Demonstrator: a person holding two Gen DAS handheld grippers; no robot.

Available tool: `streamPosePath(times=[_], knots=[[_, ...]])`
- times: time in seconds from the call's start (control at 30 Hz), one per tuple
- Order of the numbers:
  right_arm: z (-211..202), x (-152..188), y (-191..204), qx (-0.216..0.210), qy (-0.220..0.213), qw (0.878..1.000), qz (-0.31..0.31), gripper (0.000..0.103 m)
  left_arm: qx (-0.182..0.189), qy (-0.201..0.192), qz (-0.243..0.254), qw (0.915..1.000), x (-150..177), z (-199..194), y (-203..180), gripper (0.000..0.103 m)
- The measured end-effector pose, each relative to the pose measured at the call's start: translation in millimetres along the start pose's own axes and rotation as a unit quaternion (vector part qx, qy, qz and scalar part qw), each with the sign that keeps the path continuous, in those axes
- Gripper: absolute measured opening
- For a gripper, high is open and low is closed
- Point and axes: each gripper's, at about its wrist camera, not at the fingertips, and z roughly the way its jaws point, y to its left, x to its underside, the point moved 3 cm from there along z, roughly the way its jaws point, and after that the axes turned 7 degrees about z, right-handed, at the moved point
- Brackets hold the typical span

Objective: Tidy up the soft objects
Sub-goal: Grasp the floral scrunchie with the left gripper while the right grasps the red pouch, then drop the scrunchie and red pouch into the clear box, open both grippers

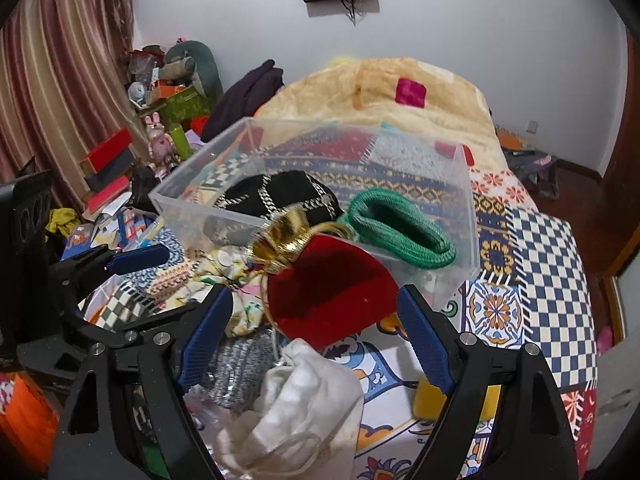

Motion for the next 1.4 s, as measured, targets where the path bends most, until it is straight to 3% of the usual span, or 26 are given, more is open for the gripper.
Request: streamPosePath(times=[0.13,0.33,0.4,0.47,0.53,0.67,0.87,1.17,1.4], knots=[[8.8,3.4,-10.5,-0.005,0.014,1.000,0.024,0.080,0.011,0.005,-0.016,0.9998,-1.8,8.7,2.1,0.090],[20.1,6.7,-16.7,-0.019,0.032,0.998,0.042,0.062,0.037,0.032,-0.030,0.9984,0.8,24.3,2.8,0.068],[20.9,7.7,-16.3,-0.021,0.034,0.998,0.043,0.054,0.044,0.032,-0.035,0.9979,1.1,25.6,3.0,0.064],[22.9,9.4,-15.4,-0.020,0.039,0.998,0.040,0.035,0.052,0.034,-0.038,0.9973,2.6,27.4,2.1,0.056],[24.5,9.9,-14.3,-0.018,0.042,0.998,0.039,0.027,0.051,0.032,-0.037,0.9975,3.3,25.3,0.5,0.051],[21.0,10.7,-13.4,-0.028,0.036,0.998,0.038,0.016,0.064,0.029,-0.038,0.9968,6.4,23.3,-2.7,0.030],[2.7,10.2,-3.8,-0.031,0.011,0.999,0.009,0.010,0.049,0.008,-0.024,0.9985,11.9,4.3,-9.2,0.016],[-27.8,-3.8,10.6,-0.048,-0.034,0.998,-0.017,0.010,0.028,-0.056,0.010,0.9980,0.1,-51.5,-21.3,0.016],[-50.2,-23.6,7.9,-0.044,-0.081,0.996,-0.006,0.010,0.011,-0.106,0.009,0.9943,-20.6,-75.6,-17.5,0.016]])
